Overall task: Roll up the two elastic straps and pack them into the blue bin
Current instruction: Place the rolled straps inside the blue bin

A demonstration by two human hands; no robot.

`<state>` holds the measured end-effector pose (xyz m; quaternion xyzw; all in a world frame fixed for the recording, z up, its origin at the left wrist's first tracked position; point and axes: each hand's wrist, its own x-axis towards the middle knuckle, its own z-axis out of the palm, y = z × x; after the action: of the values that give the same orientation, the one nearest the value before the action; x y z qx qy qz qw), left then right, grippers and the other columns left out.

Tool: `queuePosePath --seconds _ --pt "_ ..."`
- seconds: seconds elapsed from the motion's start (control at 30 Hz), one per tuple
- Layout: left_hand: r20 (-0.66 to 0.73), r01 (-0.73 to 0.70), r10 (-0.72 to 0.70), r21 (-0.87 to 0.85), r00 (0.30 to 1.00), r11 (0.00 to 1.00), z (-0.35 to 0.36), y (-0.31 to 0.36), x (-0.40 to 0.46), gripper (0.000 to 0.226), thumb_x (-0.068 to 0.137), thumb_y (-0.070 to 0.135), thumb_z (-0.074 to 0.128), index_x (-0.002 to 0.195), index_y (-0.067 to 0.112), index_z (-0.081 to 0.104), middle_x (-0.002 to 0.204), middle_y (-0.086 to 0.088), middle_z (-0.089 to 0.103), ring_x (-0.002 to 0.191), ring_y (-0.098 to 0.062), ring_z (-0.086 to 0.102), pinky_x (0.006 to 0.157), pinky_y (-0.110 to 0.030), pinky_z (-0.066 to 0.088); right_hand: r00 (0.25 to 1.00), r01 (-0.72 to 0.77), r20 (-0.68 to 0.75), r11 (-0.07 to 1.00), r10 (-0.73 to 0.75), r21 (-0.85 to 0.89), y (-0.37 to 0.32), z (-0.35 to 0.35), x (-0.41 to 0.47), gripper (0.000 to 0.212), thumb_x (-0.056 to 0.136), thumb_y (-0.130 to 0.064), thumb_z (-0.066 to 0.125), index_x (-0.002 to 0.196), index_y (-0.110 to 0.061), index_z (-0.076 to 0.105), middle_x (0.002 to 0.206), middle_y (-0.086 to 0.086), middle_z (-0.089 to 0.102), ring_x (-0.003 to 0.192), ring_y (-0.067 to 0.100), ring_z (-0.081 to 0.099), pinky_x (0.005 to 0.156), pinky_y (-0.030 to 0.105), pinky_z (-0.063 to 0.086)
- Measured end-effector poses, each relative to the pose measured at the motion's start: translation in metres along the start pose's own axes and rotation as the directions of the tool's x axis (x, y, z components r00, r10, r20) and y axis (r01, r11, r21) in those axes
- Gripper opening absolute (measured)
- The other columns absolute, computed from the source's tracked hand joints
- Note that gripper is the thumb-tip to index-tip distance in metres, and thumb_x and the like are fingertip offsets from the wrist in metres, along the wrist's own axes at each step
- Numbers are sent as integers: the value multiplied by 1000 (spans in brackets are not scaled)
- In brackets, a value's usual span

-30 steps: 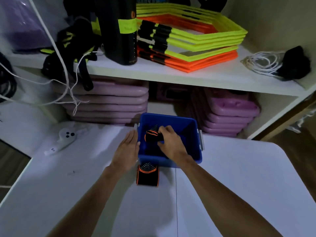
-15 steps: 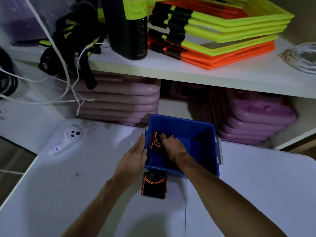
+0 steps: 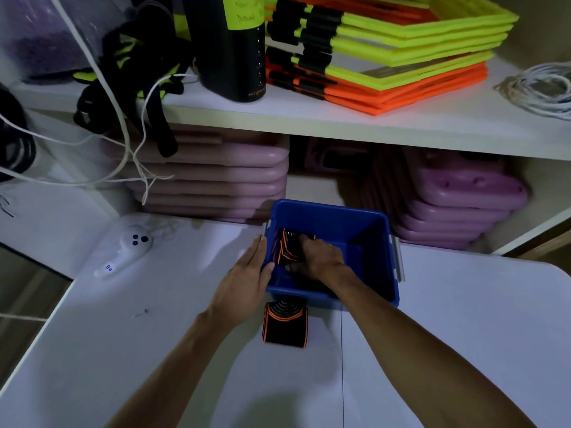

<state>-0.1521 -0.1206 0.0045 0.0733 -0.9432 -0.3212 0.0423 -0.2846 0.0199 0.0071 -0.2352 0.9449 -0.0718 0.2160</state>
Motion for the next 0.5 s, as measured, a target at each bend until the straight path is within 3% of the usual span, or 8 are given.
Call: queuePosePath --seconds 0.07,0.17,0.27,0.33,0.37,0.43,0.5 --pt "-44 -3 2 -21 999 1000 -2 7 -12 71 92 56 21 150 17 21 157 -4 24 143 -18 23 116 -33 23 999 -32 -42 998 34 53 -2 -9 -17 49 89 -49 61 124 -18 48 119 11 63 110 32 60 86 41 47" --pt "-209 -111 127 86 970 990 -3 10 -43 55 95 42 42 142 13 41 148 -10 38 136 -24 35 109 -34 29 968 7 -248 984 37 176 -3 -11 -58 35 93 -44 56 117 -17 53 110 10 64 104 32 59 84 44 50" --pt "-261 -231 295 249 919 941 8 -3 -77 45 87 26 63 128 10 56 133 -13 52 123 -28 45 99 -37 35 801 155 -598 971 -17 180 -3 6 -107 23 95 -35 57 110 -18 60 103 7 61 93 28 53 77 42 47" --pt "-117 -304 346 279 931 911 19 -12 -91 51 83 26 67 130 11 52 132 -11 53 121 -29 47 97 -41 41 717 270 -693 947 -78 173 -9 28 -138 18 95 -28 58 108 -16 61 100 4 59 90 25 52 76 39 46" --pt "-6 -314 328 270 945 910 25 -17 -95 61 81 27 69 135 13 46 135 -10 51 122 -29 47 97 -43 42 717 316 -688 932 -113 176 -12 42 -151 18 94 -26 59 109 -16 60 101 4 58 91 24 53 77 37 47" --pt "161 -281 245 269 956 921 36 -25 -96 84 74 29 74 144 14 31 144 -9 43 128 -28 44 102 -42 42 788 320 -602 922 -131 218 -17 70 -167 25 93 -25 60 117 -18 58 109 3 58 100 21 54 81 36 51" --pt "196 -216 174 218 965 952 47 -30 -91 92 74 23 72 149 15 20 150 -8 36 133 -26 38 107 -40 38 882 252 -459 930 -107 267 -18 92 -170 48 92 -26 61 137 -21 46 133 5 51 119 21 50 97 38 49"
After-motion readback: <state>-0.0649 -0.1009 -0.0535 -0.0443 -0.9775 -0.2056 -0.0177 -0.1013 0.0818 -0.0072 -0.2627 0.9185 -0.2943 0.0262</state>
